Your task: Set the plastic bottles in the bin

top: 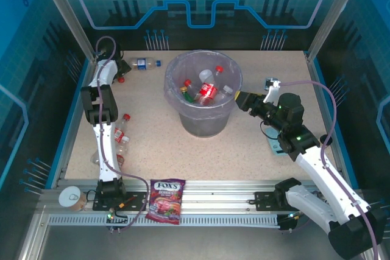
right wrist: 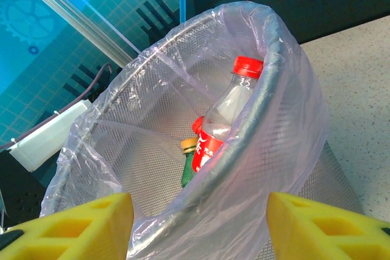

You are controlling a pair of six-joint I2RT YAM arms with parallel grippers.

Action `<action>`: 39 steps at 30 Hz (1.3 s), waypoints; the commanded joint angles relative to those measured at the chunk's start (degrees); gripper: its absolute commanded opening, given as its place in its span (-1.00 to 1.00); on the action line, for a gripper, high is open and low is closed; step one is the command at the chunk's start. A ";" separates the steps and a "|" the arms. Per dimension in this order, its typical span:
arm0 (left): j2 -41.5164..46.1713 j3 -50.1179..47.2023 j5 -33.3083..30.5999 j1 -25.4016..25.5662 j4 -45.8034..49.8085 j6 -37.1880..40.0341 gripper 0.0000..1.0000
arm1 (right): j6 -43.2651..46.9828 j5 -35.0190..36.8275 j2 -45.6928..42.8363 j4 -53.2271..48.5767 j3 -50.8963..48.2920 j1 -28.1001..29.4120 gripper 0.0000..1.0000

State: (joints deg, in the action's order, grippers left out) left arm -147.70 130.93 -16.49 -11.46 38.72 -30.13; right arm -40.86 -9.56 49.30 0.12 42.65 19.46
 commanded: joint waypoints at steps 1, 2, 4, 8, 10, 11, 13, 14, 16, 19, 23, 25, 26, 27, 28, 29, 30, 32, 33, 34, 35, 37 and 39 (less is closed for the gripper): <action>-1.19 2.55 1.71 -0.40 1.54 -0.39 0.57 | 0.96 0.68 -0.73 -0.66 1.91 0.83 0.22; -1.19 2.48 2.11 -0.40 1.58 -0.37 0.53 | 1.09 0.77 -0.72 -0.71 1.89 0.83 0.22; -0.76 2.06 3.14 -0.32 1.71 -0.25 0.49 | 1.13 0.95 -0.87 -0.81 1.84 0.83 0.22; 3.15 -2.52 4.21 0.03 -0.30 0.16 0.41 | 1.31 1.03 -0.87 -0.60 1.89 0.81 0.22; 6.50 -6.72 4.27 0.51 -2.78 0.75 0.39 | 1.48 0.63 -0.65 -0.63 2.13 0.84 0.22; 8.07 -8.45 4.32 0.67 -3.58 0.87 0.37 | 1.57 0.45 -0.52 -0.63 2.24 0.84 0.22; 11.35 -12.07 4.24 1.20 -5.14 1.37 0.36 | 1.75 0.17 -0.35 -0.09 2.09 0.84 0.22; 12.69 -13.43 4.12 1.34 -5.63 1.39 0.35 | 1.79 0.10 -0.27 0.05 2.08 0.84 0.22; 15.76 -17.08 4.45 1.75 -7.23 1.43 0.35 | 2.09 -0.10 0.07 0.06 2.25 0.84 0.22; 20.07 -23.12 4.99 2.21 -10.23 1.15 0.32 | 2.19 -0.67 0.43 0.69 2.18 0.82 0.22; 24.89 -29.21 5.28 2.45 -12.54 0.43 0.32 | 1.93 -1.49 0.38 1.20 2.08 0.78 0.21; 27.70 -32.94 5.15 2.46 -14.38 -0.17 0.32 | 1.84 -1.55 -0.20 1.11 1.85 0.84 0.21; 28.87 -34.62 5.17 2.48 -15.49 -0.49 0.32 | 1.84 -1.41 -0.49 0.99 1.71 0.82 0.22; 29.98 -36.10 5.12 2.45 -16.60 -0.73 0.32 | 1.92 -1.26 -0.90 0.74 1.62 0.81 0.22; 30.51 -36.70 4.87 2.50 -17.29 -0.59 0.32 | 1.99 -1.12 -1.22 0.35 1.67 0.76 0.22; 30.42 -36.24 4.44 2.50 -17.02 -0.11 0.34 | 2.08 -1.08 -1.47 0.03 1.66 0.75 0.22; 29.52 -34.58 3.83 2.33 -15.79 0.65 0.39 | 2.18 -0.99 -1.67 -0.22 1.65 0.73 0.22; 26.78 -30.34 3.20 1.99 -12.90 2.24 0.54 | 2.28 -0.98 -2.08 -0.85 1.75 0.80 0.22; 24.76 -27.59 3.35 1.57 -11.25 3.00 0.60 | 2.28 -0.91 -2.38 -1.04 1.75 0.84 0.22; 22.68 -24.91 3.55 1.17 -9.55 3.56 0.66 | 2.28 -0.69 -2.60 -1.16 1.68 0.82 0.22; 20.83 -22.50 3.48 0.71 -8.22 3.99 0.71 | 2.19 -0.48 -2.84 -1.39 1.69 0.76 0.22; 17.85 -18.93 4.37 -0.06 -7.63 4.97 0.78 | 2.02 -0.19 -3.22 -1.93 1.90 0.84 0.21; 15.13 -15.45 4.86 -0.85 -7.12 5.83 0.85 | 2.01 0.04 -3.50 -2.36 2.20 0.82 0.22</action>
State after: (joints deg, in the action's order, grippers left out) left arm -128.44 111.48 -12.12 -10.57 28.12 -26.79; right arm -39.55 -10.46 46.83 -0.93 42.78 19.49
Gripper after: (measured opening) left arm 0.912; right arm 0.608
